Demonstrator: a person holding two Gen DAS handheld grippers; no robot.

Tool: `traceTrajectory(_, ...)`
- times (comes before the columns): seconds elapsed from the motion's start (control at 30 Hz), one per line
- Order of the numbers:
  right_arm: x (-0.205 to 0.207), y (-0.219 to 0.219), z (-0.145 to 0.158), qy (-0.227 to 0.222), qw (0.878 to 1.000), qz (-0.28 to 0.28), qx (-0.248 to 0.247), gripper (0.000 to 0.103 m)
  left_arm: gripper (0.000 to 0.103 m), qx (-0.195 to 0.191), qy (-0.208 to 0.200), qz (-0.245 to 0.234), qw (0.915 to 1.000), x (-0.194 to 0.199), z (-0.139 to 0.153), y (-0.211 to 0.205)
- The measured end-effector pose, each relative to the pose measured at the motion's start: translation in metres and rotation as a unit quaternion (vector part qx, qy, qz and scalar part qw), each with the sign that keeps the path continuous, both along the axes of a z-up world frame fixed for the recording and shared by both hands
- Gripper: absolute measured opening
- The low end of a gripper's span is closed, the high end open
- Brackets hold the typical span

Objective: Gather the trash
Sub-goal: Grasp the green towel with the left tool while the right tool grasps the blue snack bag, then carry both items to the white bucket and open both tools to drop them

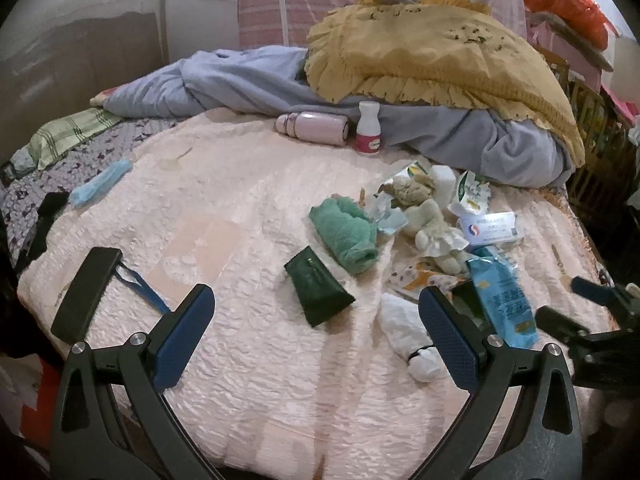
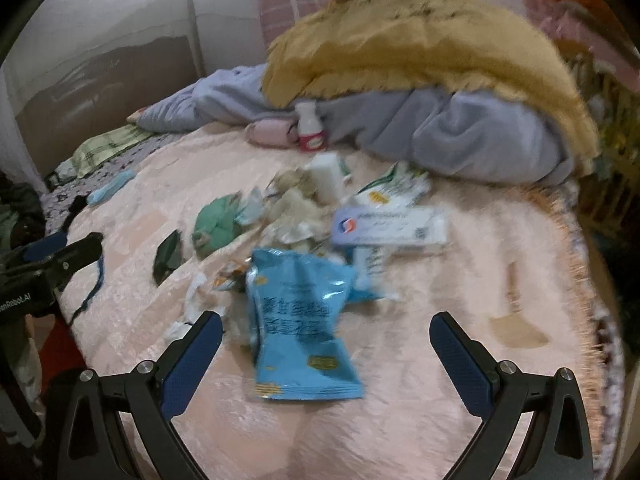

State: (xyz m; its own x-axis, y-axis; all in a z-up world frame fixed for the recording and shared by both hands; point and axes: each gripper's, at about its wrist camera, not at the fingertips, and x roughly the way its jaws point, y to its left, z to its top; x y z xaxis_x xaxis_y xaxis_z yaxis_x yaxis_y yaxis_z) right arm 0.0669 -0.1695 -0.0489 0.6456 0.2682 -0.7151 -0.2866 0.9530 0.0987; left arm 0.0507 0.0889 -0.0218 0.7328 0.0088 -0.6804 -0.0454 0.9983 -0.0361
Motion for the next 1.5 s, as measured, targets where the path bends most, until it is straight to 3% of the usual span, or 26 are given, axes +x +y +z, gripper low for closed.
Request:
traceTrajectory(0.07, 0.008, 0.006, -0.011, 0.017, 1.0, 0.011, 0.006, 0.092, 0.102, -0.006, 0.01, -0.001, 0.9999, 0.005, -0.003, 0.003)
traceTrajectory(0.23, 0.031, 0.014, -0.037, 0.057, 0.998, 0.02, 0.008, 0.08, 0.102, -0.018, 0.031, -0.006, 0.9993, 0.024, -0.009, 0.008)
traceTrajectory(0.33, 0.041, 0.017, -0.047, 0.072, 0.997, 0.029, 0.013, 0.05, 0.102, -0.032, 0.041, -0.006, 0.9987, 0.037, -0.011, 0.013)
traceTrajectory(0.47, 0.041, 0.011, -0.048, 0.08, 0.996, 0.03, 0.04, 0.043, 0.1, -0.048, 0.055, -0.009, 0.9973, 0.061, -0.014, 0.013)
traceTrajectory(0.7, 0.018, -0.01, -0.02, 0.044, 0.998, 0.03, 0.031, 0.042, 0.098, -0.03, 0.093, -0.004, 0.9952, 0.123, -0.03, -0.002)
traceTrajectory(0.87, 0.01, -0.032, -0.006, 0.033, 0.999, 0.019, 0.037, 0.042, 0.071, -0.013, 0.153, -0.001, 0.9881, 0.164, -0.062, -0.011)
traceTrajectory(0.97, 0.008, -0.042, -0.001, 0.031, 0.999, 0.013, 0.037, 0.042, 0.047, -0.071, 0.172, -0.022, 0.9823, 0.174, -0.071, -0.009)
traceTrajectory(1.0, 0.007, -0.045, 0.0, 0.03, 0.999, 0.011, 0.037, 0.042, 0.041, -0.082, 0.173, -0.033, 0.981, 0.173, -0.07, -0.01)
traceTrajectory(1.13, 0.003, -0.054, 0.001, 0.028, 0.999, 0.006, 0.036, 0.042, 0.032, -0.069, 0.165, -0.048, 0.9826, 0.162, -0.058, -0.016)
traceTrajectory(1.33, -0.009, -0.068, 0.01, 0.014, 0.999, -0.001, 0.037, 0.042, 0.03, -0.084, 0.124, -0.068, 0.9865, 0.124, -0.015, -0.02)
traceTrajectory(1.5, -0.023, -0.086, 0.019, 0.002, 0.999, -0.019, 0.033, 0.042, 0.03, -0.087, 0.091, -0.113, 0.9855, 0.089, 0.022, -0.053)
